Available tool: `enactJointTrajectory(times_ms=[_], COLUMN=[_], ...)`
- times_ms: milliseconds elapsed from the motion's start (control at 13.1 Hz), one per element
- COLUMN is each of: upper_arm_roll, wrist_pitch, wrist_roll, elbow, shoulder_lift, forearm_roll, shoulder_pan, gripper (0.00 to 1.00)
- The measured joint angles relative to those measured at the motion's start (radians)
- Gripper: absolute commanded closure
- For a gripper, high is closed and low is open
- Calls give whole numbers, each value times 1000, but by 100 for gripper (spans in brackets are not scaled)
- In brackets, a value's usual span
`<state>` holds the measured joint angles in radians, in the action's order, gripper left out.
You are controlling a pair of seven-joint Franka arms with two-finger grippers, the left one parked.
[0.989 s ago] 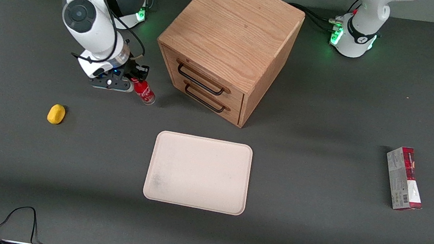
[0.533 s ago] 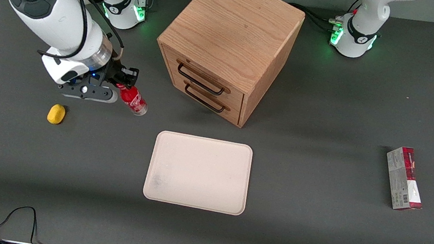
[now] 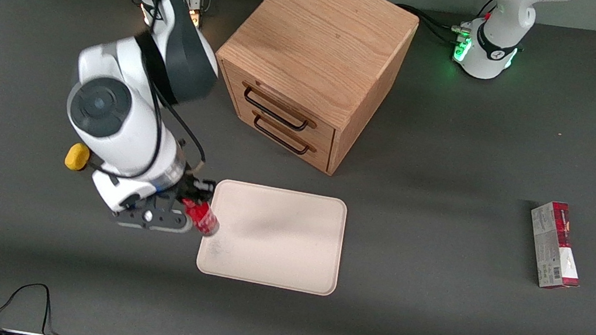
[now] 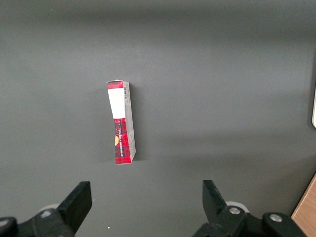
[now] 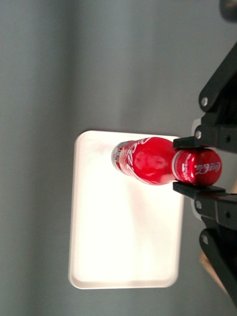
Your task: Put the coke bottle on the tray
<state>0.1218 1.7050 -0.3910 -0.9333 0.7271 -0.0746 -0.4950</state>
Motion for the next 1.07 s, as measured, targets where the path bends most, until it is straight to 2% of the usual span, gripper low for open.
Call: enactJointTrajectory(times_ms=[228, 457, 533, 609, 1065], upper_arm_roll=[0, -1, -5, -6, -6], wrist_pitch=[113, 145, 145, 145, 144], wrist_roll=[26, 51, 52, 52, 52], elbow=[9, 15, 16, 16, 42], shoulder_lift=[103, 170, 181, 188, 183], forearm_roll=[0, -1, -9, -29, -52], shoulder_pan=[8, 33, 39, 41, 51], gripper=[84, 82, 69, 1, 0])
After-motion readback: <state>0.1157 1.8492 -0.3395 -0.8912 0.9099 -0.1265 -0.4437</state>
